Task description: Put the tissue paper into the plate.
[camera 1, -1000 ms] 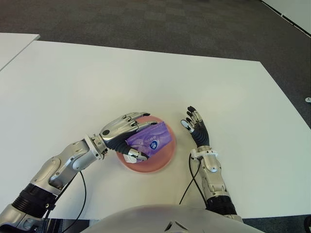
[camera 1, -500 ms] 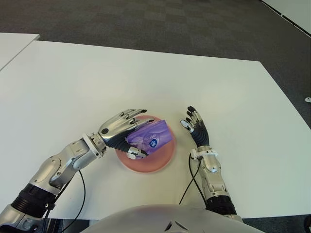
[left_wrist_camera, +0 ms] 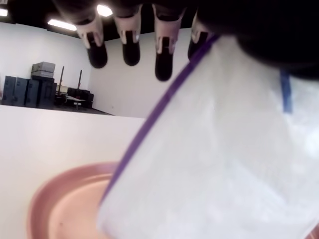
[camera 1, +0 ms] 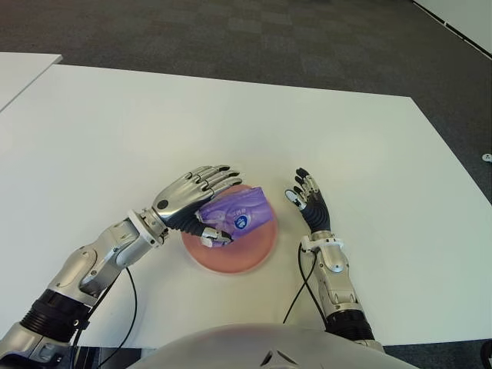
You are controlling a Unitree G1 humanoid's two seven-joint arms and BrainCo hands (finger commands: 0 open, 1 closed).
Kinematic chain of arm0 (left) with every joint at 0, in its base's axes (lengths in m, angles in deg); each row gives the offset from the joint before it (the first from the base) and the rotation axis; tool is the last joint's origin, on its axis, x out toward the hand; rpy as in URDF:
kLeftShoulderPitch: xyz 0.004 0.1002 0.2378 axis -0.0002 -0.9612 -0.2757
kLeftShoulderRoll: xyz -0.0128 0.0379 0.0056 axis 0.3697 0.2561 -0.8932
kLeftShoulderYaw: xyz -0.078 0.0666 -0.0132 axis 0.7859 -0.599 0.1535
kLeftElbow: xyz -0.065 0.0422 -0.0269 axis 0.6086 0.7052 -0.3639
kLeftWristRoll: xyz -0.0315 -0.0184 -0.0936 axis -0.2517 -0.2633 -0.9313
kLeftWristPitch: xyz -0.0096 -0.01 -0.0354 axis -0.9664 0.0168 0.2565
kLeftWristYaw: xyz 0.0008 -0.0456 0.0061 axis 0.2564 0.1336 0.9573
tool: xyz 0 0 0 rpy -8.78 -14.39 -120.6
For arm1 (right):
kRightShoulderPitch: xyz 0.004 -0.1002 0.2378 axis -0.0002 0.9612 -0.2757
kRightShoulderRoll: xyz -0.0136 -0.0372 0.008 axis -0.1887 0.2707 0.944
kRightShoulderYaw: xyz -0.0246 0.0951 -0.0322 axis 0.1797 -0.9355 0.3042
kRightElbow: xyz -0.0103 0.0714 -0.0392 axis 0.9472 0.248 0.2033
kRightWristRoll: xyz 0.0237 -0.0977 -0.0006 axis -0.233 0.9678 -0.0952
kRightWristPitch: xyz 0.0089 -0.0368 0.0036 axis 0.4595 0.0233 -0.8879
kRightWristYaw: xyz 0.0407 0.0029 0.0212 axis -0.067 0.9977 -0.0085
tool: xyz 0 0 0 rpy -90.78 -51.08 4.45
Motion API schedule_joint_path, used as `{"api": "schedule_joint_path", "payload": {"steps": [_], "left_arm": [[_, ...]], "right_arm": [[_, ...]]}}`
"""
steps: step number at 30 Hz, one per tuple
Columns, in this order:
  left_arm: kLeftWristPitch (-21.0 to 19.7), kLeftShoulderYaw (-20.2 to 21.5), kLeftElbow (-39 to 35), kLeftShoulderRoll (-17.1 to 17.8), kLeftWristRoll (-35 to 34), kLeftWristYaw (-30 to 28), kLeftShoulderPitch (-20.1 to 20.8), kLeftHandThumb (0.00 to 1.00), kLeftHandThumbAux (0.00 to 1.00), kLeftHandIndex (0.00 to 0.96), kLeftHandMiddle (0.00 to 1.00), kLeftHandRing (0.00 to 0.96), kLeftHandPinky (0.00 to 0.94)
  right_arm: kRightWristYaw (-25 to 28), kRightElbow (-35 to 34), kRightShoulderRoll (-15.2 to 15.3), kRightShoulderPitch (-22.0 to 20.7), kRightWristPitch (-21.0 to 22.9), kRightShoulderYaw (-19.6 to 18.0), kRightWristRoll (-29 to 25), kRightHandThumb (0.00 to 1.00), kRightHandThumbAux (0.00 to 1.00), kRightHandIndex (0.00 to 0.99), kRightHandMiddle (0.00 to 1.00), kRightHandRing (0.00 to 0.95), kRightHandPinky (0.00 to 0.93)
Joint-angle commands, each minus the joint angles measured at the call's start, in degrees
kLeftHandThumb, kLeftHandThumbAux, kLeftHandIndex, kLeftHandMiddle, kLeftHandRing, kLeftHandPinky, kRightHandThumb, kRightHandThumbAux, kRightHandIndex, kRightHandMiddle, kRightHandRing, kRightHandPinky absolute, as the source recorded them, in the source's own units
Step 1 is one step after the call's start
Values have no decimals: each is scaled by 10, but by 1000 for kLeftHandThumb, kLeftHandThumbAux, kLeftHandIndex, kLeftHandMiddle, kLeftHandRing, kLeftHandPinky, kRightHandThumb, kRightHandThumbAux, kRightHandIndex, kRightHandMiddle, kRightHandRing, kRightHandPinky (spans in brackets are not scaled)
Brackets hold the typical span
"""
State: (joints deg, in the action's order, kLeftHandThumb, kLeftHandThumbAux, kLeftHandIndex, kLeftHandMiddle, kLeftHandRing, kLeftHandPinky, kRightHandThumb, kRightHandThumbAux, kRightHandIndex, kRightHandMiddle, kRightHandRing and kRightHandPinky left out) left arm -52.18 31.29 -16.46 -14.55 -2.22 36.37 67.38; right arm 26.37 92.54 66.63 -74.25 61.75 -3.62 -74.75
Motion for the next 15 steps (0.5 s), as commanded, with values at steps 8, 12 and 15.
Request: {"api": "schedule_joint_path", "payload": {"steps": [8,12,15], "left_arm": [[-10,43,3,-9,-79,-18,8,147,248,0,0,0,0],[-13,56,-2,-7,-88,-19,11,144,261,0,0,0,0],[-14,63,-3,-7,-88,-16,13,138,271,0,0,0,0]], "right_arm": [[13,67,0,64,96,12,3,147,568,68,42,32,65],[16,71,1,63,93,11,1,138,581,62,39,28,57],[15,74,0,63,90,11,2,131,589,60,36,26,58]]}}
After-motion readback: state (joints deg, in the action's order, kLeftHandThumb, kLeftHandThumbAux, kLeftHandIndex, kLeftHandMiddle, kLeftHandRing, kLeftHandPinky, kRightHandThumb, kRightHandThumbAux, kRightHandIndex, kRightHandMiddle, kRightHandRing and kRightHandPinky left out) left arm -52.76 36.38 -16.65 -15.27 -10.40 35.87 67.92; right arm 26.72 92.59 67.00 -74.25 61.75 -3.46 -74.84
